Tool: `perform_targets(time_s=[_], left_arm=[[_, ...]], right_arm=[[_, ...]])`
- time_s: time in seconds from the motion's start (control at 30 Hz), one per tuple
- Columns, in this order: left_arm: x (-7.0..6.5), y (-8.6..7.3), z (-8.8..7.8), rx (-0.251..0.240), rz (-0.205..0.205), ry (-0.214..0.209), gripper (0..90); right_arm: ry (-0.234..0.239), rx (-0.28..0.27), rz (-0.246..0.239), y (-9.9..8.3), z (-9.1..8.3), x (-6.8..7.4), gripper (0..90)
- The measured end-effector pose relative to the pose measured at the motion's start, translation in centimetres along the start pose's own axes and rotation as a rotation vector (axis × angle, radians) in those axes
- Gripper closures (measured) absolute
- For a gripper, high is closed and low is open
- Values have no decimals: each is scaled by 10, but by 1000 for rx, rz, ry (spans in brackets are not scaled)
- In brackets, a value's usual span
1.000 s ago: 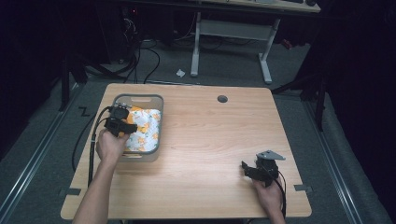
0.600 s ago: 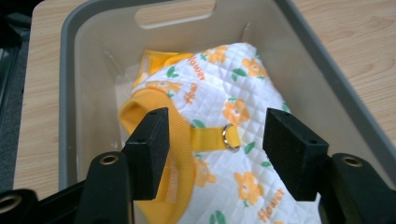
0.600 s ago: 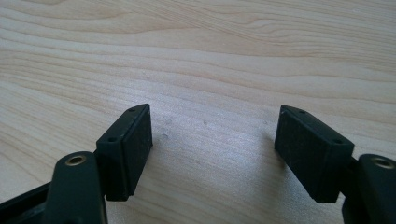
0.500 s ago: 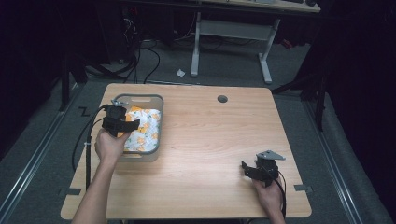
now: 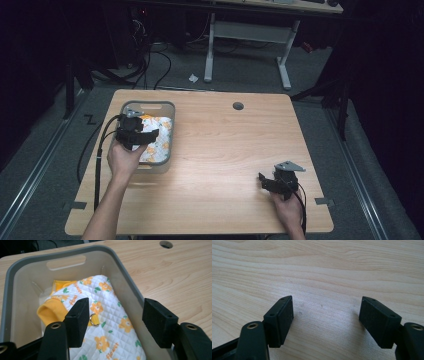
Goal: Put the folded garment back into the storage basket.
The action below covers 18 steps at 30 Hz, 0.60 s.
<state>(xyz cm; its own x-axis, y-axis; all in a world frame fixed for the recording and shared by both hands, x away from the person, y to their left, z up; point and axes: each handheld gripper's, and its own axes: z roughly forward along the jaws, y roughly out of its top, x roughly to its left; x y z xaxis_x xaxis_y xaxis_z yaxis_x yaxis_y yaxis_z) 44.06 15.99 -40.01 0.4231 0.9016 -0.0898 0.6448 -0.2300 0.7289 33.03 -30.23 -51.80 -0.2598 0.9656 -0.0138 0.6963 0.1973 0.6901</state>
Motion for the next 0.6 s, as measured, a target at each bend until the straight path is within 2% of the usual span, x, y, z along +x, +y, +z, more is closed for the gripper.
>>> perform_targets(time_s=[0.6], left_arm=[[-29, 0, -12, -52, 46, -62, 370]], right_arm=[[0, 0, 0, 0, 0, 0, 280]])
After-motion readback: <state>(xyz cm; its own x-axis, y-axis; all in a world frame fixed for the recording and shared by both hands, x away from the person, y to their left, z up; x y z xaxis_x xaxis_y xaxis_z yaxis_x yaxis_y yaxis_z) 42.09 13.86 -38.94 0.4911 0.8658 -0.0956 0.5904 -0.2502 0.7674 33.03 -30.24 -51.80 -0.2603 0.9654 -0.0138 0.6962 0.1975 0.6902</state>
